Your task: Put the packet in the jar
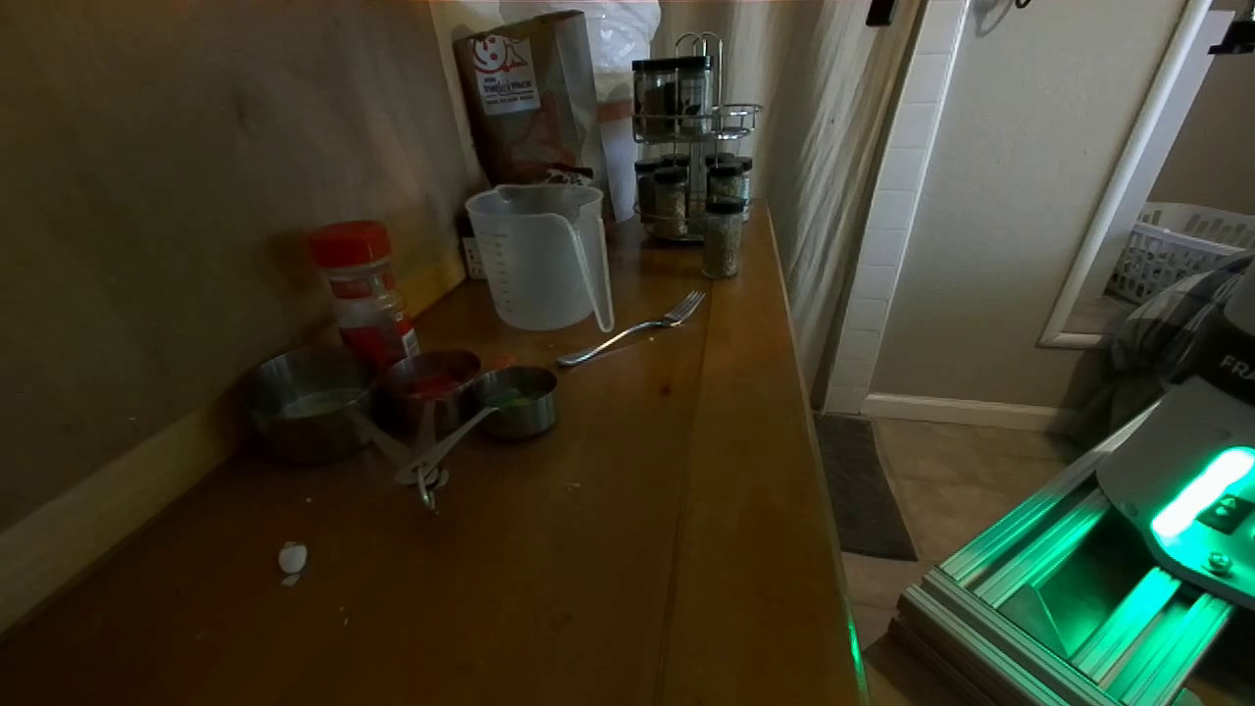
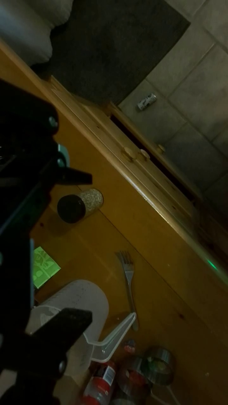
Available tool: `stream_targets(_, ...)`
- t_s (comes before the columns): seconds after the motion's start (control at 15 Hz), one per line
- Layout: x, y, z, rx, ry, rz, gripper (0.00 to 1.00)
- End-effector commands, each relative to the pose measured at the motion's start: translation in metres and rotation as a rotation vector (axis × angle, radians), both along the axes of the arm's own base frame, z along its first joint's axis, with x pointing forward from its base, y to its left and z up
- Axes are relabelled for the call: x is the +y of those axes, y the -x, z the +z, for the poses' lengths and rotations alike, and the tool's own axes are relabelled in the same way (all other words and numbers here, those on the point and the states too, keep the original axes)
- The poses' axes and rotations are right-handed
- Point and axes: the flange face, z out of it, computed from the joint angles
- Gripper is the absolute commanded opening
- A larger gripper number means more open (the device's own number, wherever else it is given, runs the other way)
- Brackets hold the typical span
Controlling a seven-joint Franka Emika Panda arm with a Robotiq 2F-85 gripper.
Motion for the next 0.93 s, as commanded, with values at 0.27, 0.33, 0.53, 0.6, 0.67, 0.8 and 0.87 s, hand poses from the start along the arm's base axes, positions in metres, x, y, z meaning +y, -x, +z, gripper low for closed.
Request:
stream_targets(0.27,-0.004,-0.009,0.006,-0.087,0.078,-0.026,1.0)
stream_targets(0.33,-0.007,-0.013,0.007,-0.115,0.093,-0.024,1.0)
stream_targets(0.53,-0.021,-0.028,0.009,-0.214,0.125,-0.014,1.0)
stream_targets(0.6,-0.028,-0.037,0.011,-0.267,0.114,-0.024,1.0)
stream_targets(0.67,-0.032,-0.045,0.012,-0.307,0.104,-0.036,1.0)
stream_targets(0.8,-0.032,-0.067,0.01,-0.379,0.081,-0.069,1.0)
stream_targets(0.87,-0.028,-0.079,0.004,-0.398,0.066,-0.066,1.0)
